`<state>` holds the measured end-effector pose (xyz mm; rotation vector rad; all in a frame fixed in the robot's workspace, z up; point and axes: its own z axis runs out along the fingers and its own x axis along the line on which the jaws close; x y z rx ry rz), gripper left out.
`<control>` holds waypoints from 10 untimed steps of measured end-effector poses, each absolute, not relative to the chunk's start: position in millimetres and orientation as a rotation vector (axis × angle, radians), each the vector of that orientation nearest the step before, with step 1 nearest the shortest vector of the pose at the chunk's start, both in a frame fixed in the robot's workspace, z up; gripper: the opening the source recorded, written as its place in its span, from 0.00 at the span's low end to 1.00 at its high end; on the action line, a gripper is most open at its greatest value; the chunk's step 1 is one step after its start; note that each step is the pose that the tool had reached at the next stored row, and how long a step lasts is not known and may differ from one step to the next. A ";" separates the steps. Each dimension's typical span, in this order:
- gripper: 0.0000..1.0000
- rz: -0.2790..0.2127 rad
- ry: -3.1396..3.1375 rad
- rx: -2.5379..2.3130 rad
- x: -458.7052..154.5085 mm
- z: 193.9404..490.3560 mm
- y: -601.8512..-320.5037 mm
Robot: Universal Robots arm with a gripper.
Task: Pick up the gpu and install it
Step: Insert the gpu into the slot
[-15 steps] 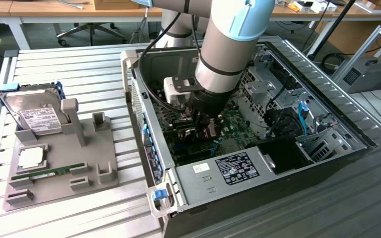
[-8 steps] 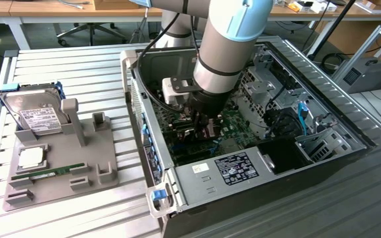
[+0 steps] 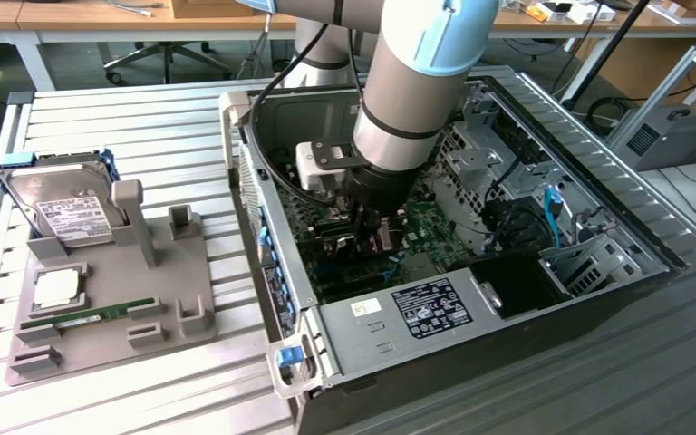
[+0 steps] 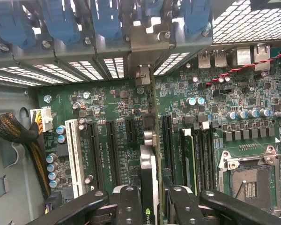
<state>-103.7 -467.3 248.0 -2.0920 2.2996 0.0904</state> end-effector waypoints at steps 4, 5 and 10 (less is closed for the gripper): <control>0.27 0.089 2.300 -2.092 -103.7 248.0 -467.2; 0.27 0.089 2.301 -2.093 -103.7 248.0 -467.2; 0.27 0.088 2.307 -2.085 -103.7 247.6 -467.2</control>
